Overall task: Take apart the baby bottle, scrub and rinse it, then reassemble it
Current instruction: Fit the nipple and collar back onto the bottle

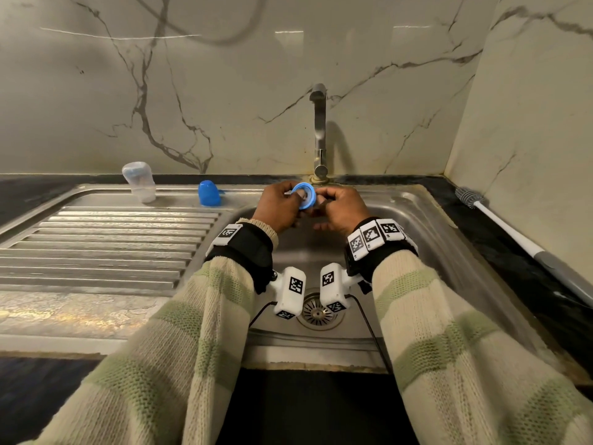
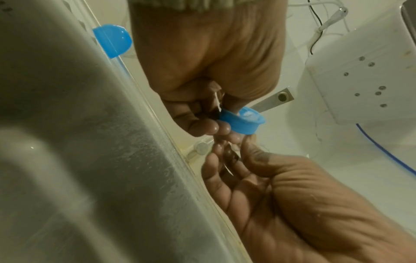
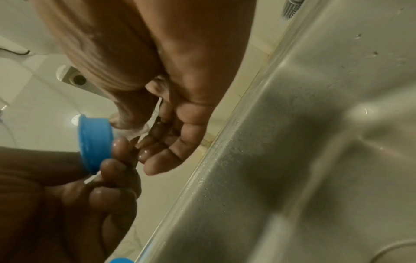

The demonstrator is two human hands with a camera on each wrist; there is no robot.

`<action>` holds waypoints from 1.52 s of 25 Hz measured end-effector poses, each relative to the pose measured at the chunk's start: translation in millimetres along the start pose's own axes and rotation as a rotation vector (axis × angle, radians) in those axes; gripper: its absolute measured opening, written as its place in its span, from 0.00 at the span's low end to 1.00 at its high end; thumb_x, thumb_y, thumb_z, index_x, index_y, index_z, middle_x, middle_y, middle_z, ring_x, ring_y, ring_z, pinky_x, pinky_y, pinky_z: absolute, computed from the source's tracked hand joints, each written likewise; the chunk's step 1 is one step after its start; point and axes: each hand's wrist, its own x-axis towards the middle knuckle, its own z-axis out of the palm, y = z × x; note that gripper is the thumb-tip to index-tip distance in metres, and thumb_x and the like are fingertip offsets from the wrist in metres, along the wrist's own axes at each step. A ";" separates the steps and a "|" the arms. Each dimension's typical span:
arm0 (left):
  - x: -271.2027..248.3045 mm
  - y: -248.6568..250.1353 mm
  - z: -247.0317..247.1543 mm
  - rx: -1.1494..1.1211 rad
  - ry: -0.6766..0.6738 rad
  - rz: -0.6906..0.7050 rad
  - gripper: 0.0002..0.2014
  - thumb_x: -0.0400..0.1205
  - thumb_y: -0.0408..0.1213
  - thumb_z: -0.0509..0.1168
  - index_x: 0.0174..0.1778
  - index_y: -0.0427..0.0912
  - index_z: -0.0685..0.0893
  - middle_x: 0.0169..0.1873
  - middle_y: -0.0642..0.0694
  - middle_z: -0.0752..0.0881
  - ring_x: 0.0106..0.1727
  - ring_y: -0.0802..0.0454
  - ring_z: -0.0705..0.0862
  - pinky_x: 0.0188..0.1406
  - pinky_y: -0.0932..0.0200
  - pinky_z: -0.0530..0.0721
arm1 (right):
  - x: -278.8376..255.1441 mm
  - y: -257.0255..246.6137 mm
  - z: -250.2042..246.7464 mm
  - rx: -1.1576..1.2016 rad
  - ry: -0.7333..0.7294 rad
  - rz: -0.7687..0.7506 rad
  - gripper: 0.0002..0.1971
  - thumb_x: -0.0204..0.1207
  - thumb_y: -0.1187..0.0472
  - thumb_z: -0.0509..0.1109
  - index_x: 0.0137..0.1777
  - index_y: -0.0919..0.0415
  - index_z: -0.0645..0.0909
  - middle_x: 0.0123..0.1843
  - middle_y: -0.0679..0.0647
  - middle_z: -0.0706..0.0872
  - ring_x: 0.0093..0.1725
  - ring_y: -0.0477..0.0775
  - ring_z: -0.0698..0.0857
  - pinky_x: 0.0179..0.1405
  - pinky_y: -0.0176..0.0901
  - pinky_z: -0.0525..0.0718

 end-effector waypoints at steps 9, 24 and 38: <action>-8.3 1.4 1.1 -0.274 -0.259 -0.131 0.06 0.89 0.36 0.60 0.54 0.44 0.83 0.33 0.42 0.88 0.28 0.51 0.82 0.27 0.61 0.82 | 0.3 -0.1 -4.7 0.169 0.102 0.129 0.15 0.76 0.81 0.60 0.55 0.74 0.85 0.27 0.63 0.82 0.22 0.55 0.83 0.22 0.39 0.85; -5.9 0.8 5.8 -0.072 -0.161 -0.018 0.07 0.89 0.41 0.61 0.56 0.44 0.84 0.26 0.47 0.84 0.23 0.57 0.79 0.23 0.62 0.79 | -4.0 -5.0 -2.6 0.173 0.102 0.129 0.16 0.73 0.84 0.58 0.53 0.75 0.84 0.30 0.65 0.80 0.25 0.59 0.79 0.24 0.43 0.86; -10.3 0.6 -4.9 -0.129 -0.248 -0.070 0.04 0.85 0.35 0.68 0.55 0.44 0.84 0.32 0.45 0.89 0.30 0.54 0.83 0.31 0.61 0.85 | -6.8 -4.1 -6.9 0.144 0.031 0.134 0.11 0.75 0.81 0.62 0.50 0.74 0.84 0.33 0.66 0.83 0.30 0.59 0.82 0.32 0.45 0.88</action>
